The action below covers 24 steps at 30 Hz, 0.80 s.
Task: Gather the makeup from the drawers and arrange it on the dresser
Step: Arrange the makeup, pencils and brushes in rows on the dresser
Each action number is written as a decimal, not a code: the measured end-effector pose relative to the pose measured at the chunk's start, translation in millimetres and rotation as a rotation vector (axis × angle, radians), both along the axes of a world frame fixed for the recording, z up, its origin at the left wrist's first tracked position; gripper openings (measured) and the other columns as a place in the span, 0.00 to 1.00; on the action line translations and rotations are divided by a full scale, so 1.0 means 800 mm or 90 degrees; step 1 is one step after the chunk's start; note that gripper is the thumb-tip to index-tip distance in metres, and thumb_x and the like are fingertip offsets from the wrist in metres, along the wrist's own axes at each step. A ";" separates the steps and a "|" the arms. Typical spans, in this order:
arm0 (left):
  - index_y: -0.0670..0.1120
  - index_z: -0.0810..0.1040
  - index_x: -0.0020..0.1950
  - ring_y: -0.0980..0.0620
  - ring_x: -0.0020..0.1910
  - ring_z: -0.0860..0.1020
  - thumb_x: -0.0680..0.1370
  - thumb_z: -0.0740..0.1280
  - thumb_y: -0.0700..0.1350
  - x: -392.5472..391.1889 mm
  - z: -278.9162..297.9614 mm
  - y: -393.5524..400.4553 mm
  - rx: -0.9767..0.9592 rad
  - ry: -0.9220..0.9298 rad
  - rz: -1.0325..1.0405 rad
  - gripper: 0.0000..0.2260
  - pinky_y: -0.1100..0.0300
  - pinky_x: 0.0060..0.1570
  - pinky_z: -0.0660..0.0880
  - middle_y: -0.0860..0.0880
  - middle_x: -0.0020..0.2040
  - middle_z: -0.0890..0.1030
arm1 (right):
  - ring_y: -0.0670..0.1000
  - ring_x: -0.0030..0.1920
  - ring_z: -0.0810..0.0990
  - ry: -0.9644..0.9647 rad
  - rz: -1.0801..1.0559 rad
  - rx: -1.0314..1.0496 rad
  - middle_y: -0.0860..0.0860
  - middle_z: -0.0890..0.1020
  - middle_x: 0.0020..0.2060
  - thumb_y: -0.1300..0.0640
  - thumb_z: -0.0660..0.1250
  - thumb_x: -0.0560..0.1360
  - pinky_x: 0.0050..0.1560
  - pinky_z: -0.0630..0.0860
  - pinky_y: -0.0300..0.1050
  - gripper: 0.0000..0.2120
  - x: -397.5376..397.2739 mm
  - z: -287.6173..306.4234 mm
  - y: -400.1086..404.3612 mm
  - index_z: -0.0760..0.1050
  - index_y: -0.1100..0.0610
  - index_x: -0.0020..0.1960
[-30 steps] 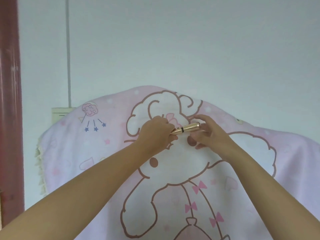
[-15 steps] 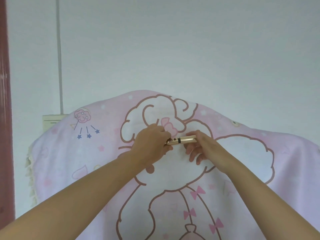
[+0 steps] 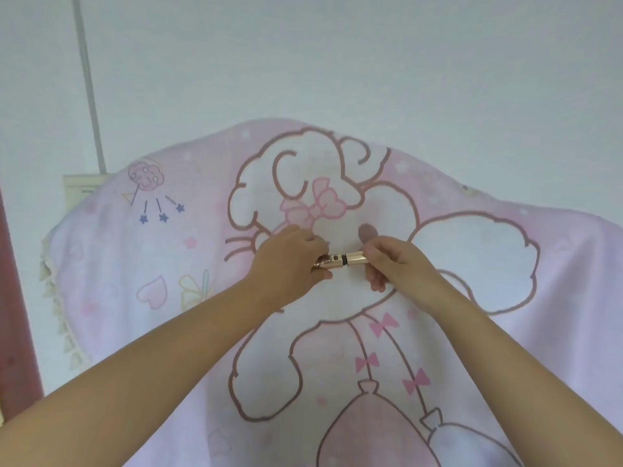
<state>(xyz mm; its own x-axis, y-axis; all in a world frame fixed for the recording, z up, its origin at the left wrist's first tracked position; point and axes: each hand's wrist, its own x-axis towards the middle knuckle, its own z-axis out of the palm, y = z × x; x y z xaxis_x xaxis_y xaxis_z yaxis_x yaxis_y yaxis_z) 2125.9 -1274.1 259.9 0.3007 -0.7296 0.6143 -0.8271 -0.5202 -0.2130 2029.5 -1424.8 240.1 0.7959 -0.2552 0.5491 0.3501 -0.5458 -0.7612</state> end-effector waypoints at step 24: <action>0.43 0.71 0.36 0.50 0.45 0.75 0.76 0.65 0.51 -0.035 -0.489 0.103 0.378 0.745 0.366 0.13 0.61 0.40 0.70 0.51 0.33 0.72 | 0.49 0.41 0.73 0.738 -0.074 -0.183 0.49 0.75 0.36 0.53 0.60 0.77 0.41 0.66 0.38 0.10 -0.038 -0.482 0.045 0.73 0.57 0.42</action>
